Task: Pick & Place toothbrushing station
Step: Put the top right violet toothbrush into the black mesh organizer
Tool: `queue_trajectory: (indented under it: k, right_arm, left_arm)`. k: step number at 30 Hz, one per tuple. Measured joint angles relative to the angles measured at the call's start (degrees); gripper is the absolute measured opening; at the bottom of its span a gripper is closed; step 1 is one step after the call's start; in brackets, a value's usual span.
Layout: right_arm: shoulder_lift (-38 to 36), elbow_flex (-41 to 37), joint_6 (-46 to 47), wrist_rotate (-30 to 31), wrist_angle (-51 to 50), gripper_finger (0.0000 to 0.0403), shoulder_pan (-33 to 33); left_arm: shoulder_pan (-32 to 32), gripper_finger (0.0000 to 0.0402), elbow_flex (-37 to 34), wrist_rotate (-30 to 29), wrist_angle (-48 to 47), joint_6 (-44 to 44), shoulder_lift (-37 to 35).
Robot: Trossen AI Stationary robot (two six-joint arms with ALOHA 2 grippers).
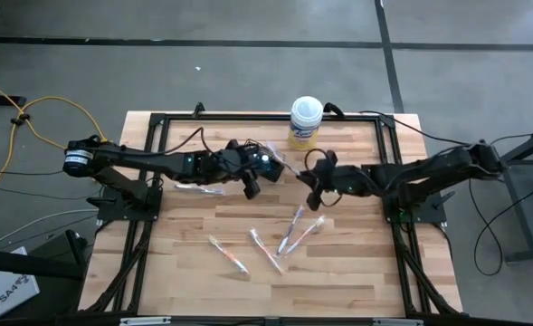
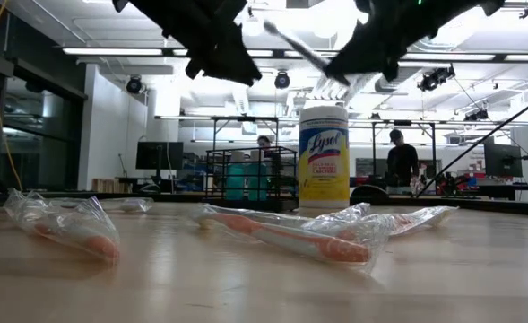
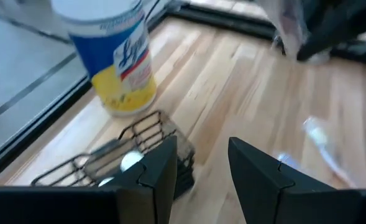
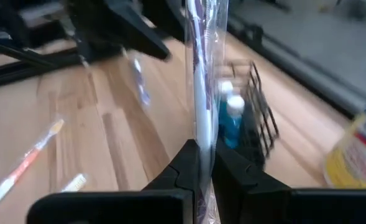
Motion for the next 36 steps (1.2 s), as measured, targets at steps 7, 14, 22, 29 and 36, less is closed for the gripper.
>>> queue_trajectory:
  k: [7,14,22,29,36]
  right_arm:
    - [0.0,0.0,-4.8,13.8,1.4,0.0018,6.1]
    - [0.1,0.0,-5.8,20.0,1.6,0.0018,10.9]
    - [0.9,0.0,-8.0,21.6,6.2,0.0018,14.9]
    - [0.9,0.0,-8.9,21.7,7.0,0.0018,16.3]
    - [0.9,0.0,-9.1,21.4,7.3,0.0018,16.3]
  left_arm:
    - [-2.3,0.0138,0.0,0.0,8.4,4.1,-0.8]
    - [-3.5,0.0138,0.0,6.3,10.8,4.2,-4.0]
    - [-3.5,0.0138,0.0,10.8,14.4,4.1,-4.6]
    - [-3.5,0.0138,0.0,10.8,18.1,4.1,-4.6]
    - [-3.5,0.0138,0.0,10.8,20.4,4.1,-4.6]
